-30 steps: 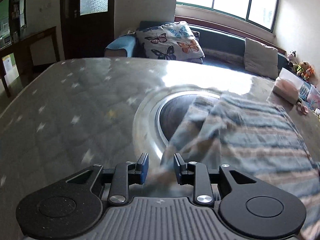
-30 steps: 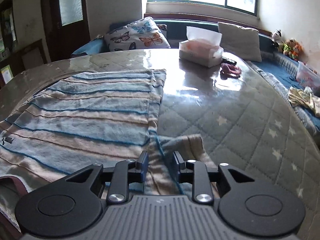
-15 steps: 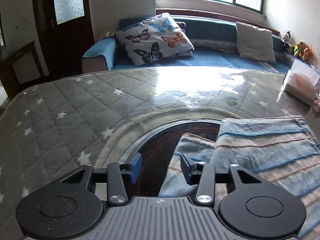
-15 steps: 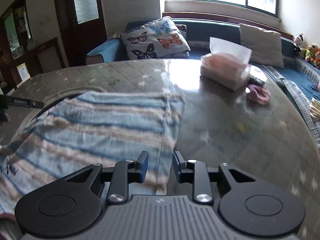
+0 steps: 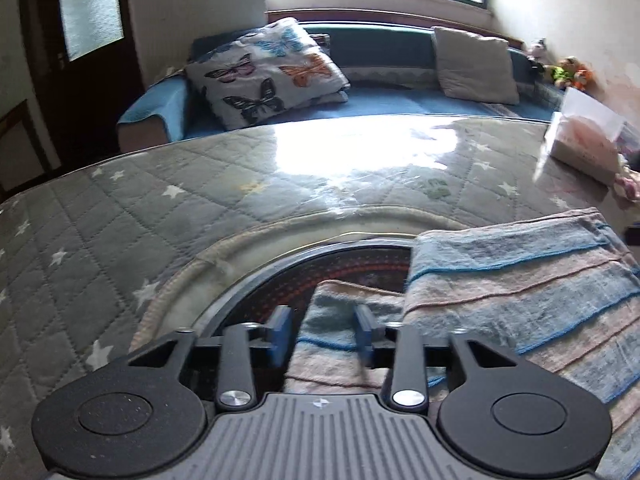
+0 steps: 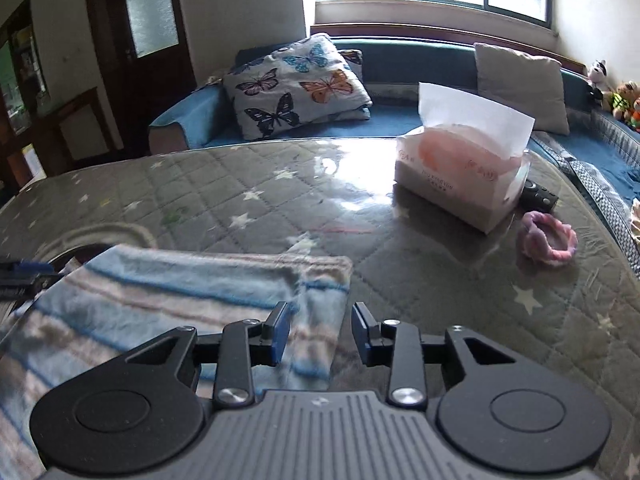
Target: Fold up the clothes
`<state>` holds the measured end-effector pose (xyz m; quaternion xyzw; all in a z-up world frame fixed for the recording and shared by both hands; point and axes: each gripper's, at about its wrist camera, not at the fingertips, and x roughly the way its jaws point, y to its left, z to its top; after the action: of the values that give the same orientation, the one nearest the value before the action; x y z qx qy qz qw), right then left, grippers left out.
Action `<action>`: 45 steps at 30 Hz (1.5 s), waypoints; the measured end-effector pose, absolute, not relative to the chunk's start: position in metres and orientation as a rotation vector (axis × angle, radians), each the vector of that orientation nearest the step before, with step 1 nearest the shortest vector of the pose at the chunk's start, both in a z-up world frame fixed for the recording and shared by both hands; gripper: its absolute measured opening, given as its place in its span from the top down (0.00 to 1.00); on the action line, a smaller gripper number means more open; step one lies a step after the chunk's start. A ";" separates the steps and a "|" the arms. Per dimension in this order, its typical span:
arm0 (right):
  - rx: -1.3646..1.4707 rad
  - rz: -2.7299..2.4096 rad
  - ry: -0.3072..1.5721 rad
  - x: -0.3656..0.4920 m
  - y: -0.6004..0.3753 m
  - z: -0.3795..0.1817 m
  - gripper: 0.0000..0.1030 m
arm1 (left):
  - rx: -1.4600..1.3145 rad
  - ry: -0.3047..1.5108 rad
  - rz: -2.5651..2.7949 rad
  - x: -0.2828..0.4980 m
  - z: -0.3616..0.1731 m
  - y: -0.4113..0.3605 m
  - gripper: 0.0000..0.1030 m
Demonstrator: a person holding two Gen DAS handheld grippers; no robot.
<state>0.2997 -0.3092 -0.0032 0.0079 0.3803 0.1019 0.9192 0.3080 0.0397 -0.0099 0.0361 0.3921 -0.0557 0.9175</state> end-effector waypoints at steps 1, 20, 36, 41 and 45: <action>0.019 0.205 0.785 0.304 -0.310 -0.005 0.67 | 0.077 0.805 -0.122 0.309 -0.010 0.039 0.86; 0.024 0.183 0.783 0.336 -0.302 -0.026 0.87 | 0.005 0.757 -0.083 0.310 0.014 0.080 0.97; 0.040 0.199 0.781 0.335 -0.304 -0.025 0.81 | 0.069 0.802 -0.162 0.313 -0.008 0.049 0.94; 0.035 0.200 0.783 0.334 -0.302 -0.024 0.95 | 0.113 0.737 -0.092 0.307 0.001 0.052 0.98; 0.018 0.194 0.746 0.329 -0.300 -0.016 0.97 | 0.119 0.653 0.007 0.301 0.019 0.066 0.99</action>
<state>0.3287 -0.3000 -0.0163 0.0090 0.3640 0.0946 0.9265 0.3011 0.0662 0.0190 0.0585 0.3205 0.0034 0.9454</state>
